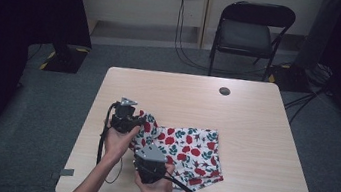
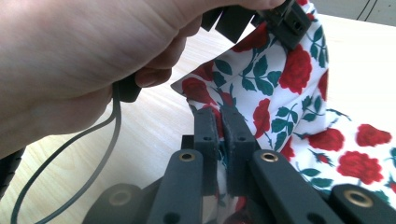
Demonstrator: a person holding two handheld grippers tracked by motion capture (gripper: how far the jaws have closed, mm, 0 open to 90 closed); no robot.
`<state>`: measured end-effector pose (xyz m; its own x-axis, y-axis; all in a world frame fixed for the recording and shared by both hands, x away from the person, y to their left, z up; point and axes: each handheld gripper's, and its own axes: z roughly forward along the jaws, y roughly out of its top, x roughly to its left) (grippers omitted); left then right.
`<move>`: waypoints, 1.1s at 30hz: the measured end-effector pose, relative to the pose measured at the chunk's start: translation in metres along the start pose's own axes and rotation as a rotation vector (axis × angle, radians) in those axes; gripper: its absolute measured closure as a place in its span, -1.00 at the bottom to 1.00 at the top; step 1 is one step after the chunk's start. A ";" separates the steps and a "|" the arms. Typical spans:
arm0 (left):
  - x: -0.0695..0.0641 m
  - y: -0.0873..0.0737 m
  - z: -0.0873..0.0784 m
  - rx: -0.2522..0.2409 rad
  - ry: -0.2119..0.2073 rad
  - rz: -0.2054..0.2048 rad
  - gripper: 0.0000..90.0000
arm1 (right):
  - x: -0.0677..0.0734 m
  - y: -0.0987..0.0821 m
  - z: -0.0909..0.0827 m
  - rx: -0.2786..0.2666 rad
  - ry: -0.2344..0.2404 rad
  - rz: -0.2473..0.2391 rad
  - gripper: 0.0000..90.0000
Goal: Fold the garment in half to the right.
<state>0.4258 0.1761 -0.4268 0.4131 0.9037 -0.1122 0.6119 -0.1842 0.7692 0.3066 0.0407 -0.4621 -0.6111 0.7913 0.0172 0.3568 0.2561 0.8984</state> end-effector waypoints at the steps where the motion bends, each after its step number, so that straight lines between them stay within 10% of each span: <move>1: -0.004 0.001 0.002 0.002 -0.005 0.005 0.82 | 0.000 0.000 0.000 0.000 0.000 0.000 0.90; 33: -0.070 0.029 0.033 -0.008 -0.053 0.085 0.82 | -0.064 -0.014 -0.044 -0.043 -0.126 0.098 0.89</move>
<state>0.4374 0.0949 -0.4176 0.4984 0.8633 -0.0789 0.5675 -0.2561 0.7825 0.3093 -0.0377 -0.4569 -0.4805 0.8754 0.0531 0.3780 0.1521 0.9132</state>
